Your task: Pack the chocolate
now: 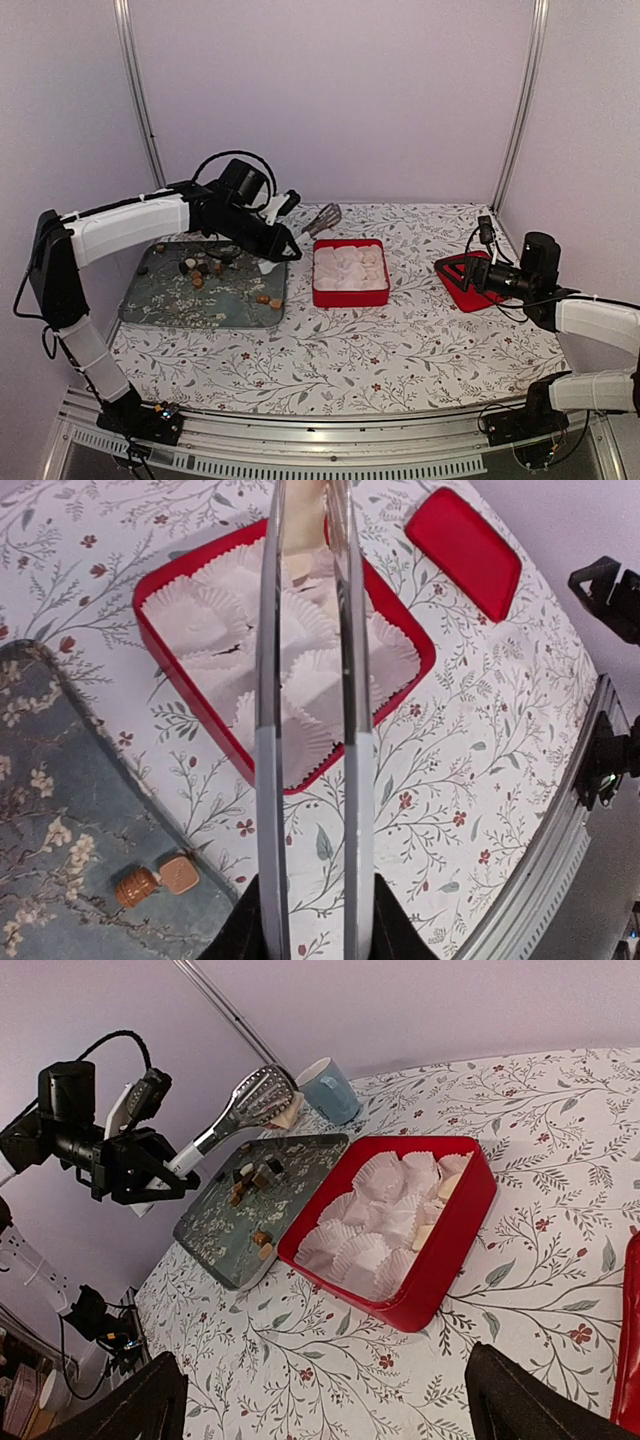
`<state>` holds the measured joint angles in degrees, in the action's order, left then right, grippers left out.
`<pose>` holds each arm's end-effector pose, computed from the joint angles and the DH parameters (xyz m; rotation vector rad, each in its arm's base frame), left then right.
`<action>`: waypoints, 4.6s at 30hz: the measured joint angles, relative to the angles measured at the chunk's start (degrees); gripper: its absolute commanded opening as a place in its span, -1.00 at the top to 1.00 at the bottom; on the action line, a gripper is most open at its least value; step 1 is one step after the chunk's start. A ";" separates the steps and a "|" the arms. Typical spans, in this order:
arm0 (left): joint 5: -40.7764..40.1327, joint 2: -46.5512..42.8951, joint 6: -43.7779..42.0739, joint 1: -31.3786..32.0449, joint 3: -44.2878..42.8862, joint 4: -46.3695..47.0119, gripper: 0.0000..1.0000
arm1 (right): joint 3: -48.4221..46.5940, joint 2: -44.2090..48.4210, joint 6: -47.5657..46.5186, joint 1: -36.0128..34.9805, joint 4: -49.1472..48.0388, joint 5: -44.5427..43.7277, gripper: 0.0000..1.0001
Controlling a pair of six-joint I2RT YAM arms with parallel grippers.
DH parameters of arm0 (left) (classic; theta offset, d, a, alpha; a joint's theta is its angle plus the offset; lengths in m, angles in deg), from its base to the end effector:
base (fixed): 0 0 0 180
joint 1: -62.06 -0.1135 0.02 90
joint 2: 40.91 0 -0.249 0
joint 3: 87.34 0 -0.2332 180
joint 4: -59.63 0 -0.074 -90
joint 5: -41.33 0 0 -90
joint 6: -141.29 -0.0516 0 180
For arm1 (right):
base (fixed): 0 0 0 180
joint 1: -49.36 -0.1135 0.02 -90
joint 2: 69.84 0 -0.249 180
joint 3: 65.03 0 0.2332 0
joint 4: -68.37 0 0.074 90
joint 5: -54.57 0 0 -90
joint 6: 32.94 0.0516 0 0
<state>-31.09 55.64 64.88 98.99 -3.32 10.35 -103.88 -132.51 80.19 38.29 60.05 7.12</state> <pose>0.2792 -0.2294 0.2644 0.6526 2.4518 -0.7493 0.2160 0.0778 0.2106 -0.3467 1.8774 1.0906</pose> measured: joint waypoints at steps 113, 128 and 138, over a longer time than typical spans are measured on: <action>-9.75 -4.17 -1.16 -25.64 16.85 -7.76 0.18 | 1.77 -0.57 -1.33 0.00 1.01 -0.22 -0.98; -10.25 -0.33 -1.92 -24.02 15.10 -8.33 0.48 | 1.77 -0.94 -1.33 0.00 1.07 -0.24 -0.98; -11.04 -0.55 -1.99 -23.54 13.29 -9.94 0.57 | 1.77 -0.94 -1.33 0.00 1.07 -0.22 -0.98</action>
<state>-42.13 55.09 62.89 75.45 9.97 0.41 -102.11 -133.45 78.86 38.29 61.12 6.90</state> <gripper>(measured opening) 0.290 0.991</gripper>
